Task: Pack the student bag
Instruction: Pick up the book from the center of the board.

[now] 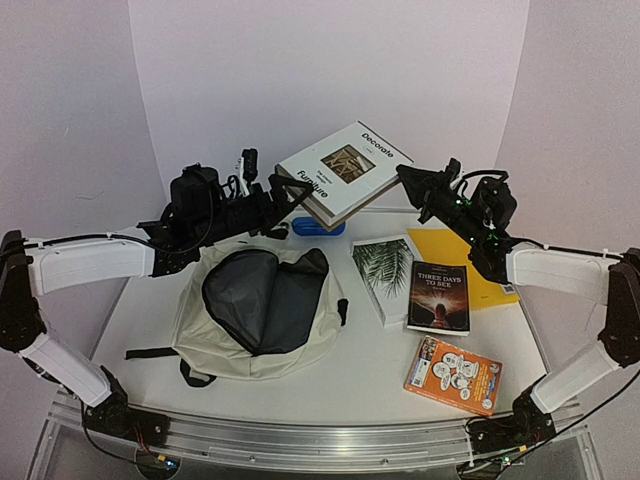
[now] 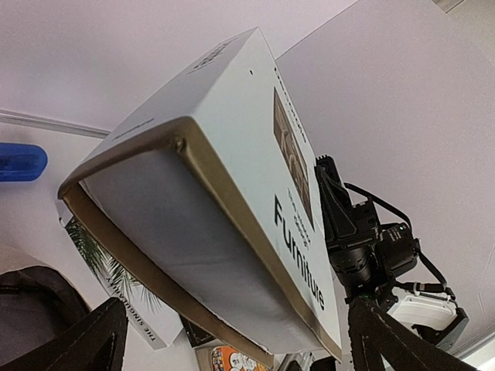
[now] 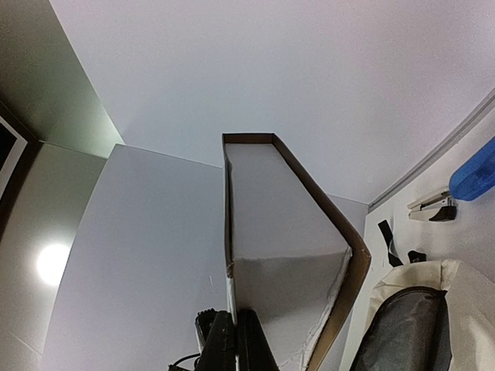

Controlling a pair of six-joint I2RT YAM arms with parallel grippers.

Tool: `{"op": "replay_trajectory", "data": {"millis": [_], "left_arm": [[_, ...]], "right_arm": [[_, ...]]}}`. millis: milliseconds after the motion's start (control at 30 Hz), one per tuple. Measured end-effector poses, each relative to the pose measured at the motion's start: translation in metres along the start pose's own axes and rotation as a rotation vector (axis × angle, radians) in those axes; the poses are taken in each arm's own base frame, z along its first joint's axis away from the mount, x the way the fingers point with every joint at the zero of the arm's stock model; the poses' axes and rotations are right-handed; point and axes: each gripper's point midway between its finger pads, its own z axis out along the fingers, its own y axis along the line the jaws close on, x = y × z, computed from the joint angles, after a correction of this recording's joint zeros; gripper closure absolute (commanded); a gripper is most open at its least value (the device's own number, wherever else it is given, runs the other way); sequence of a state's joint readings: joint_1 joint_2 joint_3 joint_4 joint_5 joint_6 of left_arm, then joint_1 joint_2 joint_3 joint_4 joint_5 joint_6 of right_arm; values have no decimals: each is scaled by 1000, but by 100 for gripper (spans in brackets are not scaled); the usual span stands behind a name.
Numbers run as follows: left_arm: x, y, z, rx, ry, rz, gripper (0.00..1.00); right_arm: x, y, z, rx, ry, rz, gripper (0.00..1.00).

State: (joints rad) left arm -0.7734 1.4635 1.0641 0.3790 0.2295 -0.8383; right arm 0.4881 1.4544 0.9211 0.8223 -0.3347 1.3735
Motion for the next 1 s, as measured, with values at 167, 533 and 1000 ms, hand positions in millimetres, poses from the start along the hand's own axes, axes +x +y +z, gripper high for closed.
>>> {"op": "replay_trajectory", "data": {"millis": [167,533,1000], "left_arm": [[-1,0,0,-1,-3,1,0],[-19,-12,8,31,-64,-11,6],[-21,-13,21,84,-83,-109,56]], "right_arm": [[2,0,0,-1,5,-1,100],[13,3,2,-7,27,-28,100],[8,4,2,-7,-7,-55,78]]}}
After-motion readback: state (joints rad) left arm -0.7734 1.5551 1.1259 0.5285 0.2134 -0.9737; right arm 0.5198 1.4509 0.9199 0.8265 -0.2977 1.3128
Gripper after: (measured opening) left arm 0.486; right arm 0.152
